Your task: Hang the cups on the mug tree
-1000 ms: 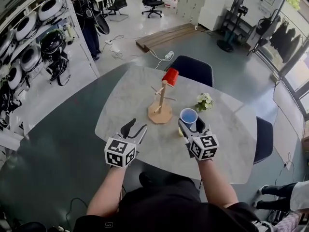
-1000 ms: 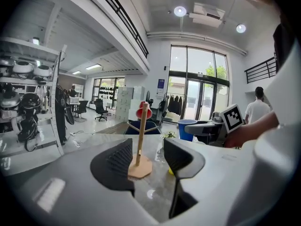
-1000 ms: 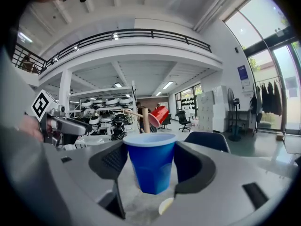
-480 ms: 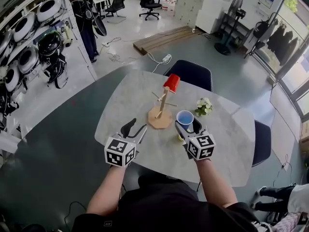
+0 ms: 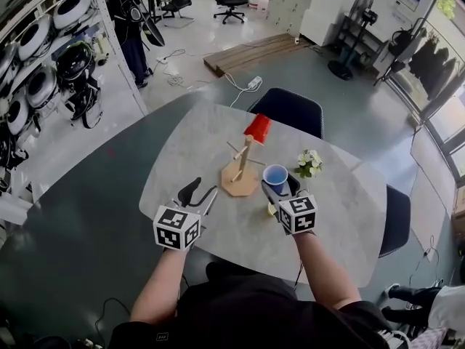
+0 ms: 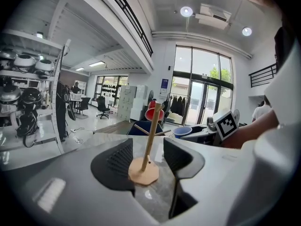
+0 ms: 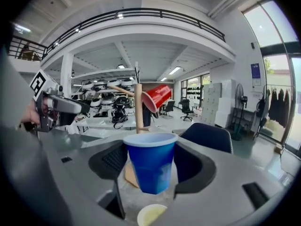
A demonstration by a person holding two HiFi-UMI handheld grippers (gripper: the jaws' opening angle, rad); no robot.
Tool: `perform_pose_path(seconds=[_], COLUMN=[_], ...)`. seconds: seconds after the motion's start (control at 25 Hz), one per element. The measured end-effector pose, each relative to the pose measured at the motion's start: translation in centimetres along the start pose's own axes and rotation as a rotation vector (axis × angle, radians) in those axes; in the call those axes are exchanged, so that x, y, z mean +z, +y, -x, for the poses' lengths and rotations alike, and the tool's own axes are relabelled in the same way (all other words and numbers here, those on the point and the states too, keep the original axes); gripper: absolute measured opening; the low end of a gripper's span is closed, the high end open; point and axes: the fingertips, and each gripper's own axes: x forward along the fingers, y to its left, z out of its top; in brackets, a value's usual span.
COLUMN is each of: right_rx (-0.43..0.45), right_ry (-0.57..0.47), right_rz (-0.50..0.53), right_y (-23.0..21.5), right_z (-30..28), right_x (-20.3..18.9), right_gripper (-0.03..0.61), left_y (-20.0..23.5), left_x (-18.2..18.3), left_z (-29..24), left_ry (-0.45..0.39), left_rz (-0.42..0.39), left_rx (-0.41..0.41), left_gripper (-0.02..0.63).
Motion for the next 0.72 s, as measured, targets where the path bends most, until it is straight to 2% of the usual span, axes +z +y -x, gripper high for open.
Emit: perform_pose_path(seconds=[0.24, 0.48, 0.72], right_rx=[0.014, 0.079, 0.125], right_ry=[0.044, 0.062, 0.130], right_rz=[0.125, 0.231, 0.372], right_y=[-0.5, 0.7, 2.1], right_z=[-1.8, -3.2, -4.9], right_x=[0.7, 1.7, 2.0], right_gripper=[0.315, 0.314, 0.314], left_y=[0.6, 0.8, 1.4], left_x=[-0.7, -1.1, -1.9], left_z=[-0.5, -0.2, 0.7], left_ry=[0.016, 0.013, 0.015], left_rz=[0.023, 0.053, 0.077], left_rx=[0.012, 0.018, 0.031], left_gripper=[0.213, 0.213, 0.213])
